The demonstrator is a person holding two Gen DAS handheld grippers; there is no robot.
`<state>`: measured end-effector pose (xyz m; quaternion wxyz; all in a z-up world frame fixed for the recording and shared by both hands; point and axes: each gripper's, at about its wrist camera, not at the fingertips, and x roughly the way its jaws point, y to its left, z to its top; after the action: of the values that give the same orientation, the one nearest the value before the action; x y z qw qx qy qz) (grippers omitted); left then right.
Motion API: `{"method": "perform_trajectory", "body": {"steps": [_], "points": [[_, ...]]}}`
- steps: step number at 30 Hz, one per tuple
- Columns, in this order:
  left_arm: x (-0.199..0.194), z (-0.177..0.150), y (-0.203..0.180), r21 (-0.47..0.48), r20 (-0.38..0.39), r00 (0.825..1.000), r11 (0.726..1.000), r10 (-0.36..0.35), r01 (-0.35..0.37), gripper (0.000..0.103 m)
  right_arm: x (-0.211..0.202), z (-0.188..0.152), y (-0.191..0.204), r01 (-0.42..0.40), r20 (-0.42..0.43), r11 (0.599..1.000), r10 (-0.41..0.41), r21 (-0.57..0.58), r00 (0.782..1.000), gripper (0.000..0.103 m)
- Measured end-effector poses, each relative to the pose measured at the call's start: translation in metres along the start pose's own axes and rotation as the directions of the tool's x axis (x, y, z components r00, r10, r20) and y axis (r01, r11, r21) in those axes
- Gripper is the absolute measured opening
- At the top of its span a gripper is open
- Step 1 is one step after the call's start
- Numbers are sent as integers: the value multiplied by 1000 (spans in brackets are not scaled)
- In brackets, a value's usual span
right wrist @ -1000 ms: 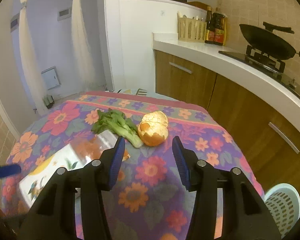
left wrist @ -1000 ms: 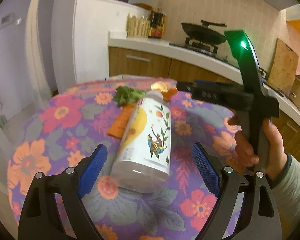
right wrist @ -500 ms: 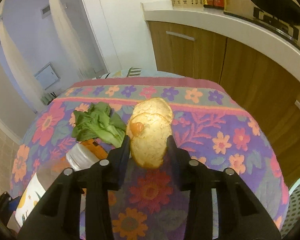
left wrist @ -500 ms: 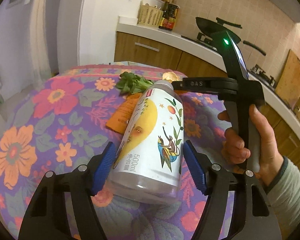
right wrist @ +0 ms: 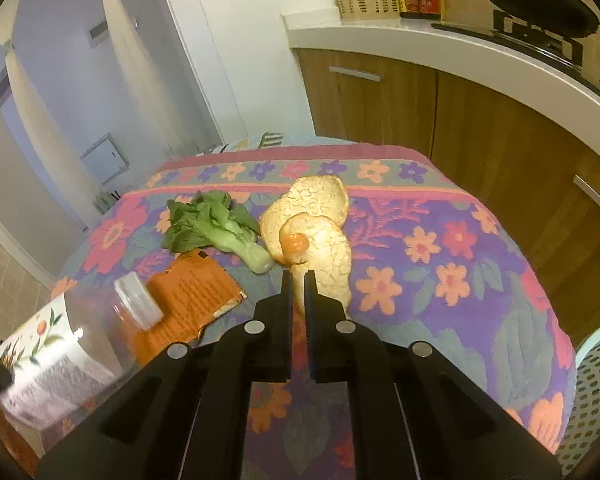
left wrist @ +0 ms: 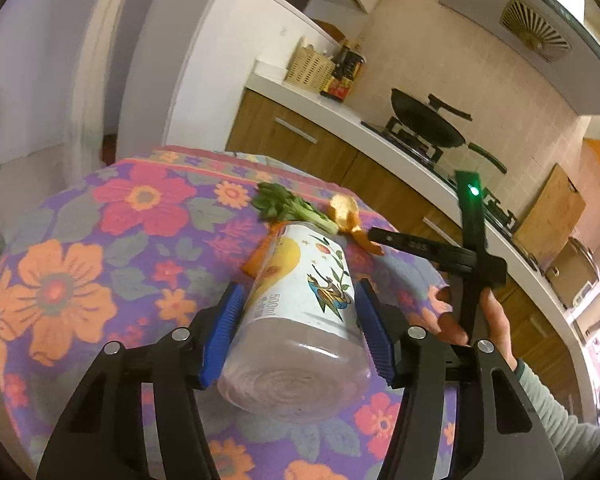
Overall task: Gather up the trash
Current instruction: 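Grasp the plastic bottle with the left tool while the right tool grasps orange peels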
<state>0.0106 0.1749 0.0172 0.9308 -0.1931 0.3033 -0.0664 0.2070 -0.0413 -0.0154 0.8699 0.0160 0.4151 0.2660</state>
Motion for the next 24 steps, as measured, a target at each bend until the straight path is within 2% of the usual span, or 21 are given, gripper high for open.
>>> {"method": "perform_trajectory", "body": {"steps": [1,3,4,6,7,8,10,11,14,15,16,17,18,19,21,23,24], "points": [[-3,-1,2,2,2,1000,1000,6,-6,50,-4,-1,-1,3,5,1000,-3,2,1000,4],[-7,-3,7,14,-19,1000,1000,15,-15,27,-9,-4,-4,-6,8,1000,6,8,1000,4],[-7,-5,9,17,-43,999,1000,6,-5,6,-11,-5,-5,-12,8,1000,12,10,1000,4],[-5,-10,14,23,-73,997,1000,3,-1,8,-11,-6,-5,-17,5,1000,17,5,1000,4],[-5,-12,14,32,-75,997,999,9,-7,16,-9,-7,-5,-20,2,1000,20,1,1000,4],[-5,-12,14,32,-75,997,999,15,-13,35,-7,-7,-4,-23,-4,1000,23,0,1000,4],[-2,-14,11,38,-94,995,999,26,-22,58,-6,-9,-3,-34,-5,999,34,-5,999,4],[2,-15,6,48,-100,995,998,31,-26,62,-7,-9,-2,-36,-1,999,36,-10,999,4],[11,-18,-8,102,-123,991,994,44,-31,66,-12,-6,0,-25,19,999,25,-26,999,11],[14,-20,-13,118,-135,989,992,54,-38,69,-11,-4,1,-17,18,999,17,-32,1000,19],[19,-22,-21,151,-137,986,986,92,-71,74,-11,-3,1,-10,18,999,11,-39,1000,29],[24,-23,-27,184,-136,982,977,130,-104,75,-11,-1,2,2,18,999,-1,-47,1000,36],[27,-24,-31,203,-136,979,972,151,-122,75,-10,1,3,11,19,998,-10,-55,1000,51],[31,-25,-34,217,-136,975,965,177,-145,76,-9,4,5,27,23,997,-25,-66,999,54],[37,-25,-34,217,-141,968,960,209,-176,76,-2,11,8,47,1,996,-47,-74,999,54],[45,-26,-31,212,-155,959,956,238,-203,69,7,18,10,66,-33,996,-68,-66,997,54],[48,-26,-29,212,-165,955,954,247,-211,70,11,19,12,64,-46,996,-67,-63,997,54]]}}
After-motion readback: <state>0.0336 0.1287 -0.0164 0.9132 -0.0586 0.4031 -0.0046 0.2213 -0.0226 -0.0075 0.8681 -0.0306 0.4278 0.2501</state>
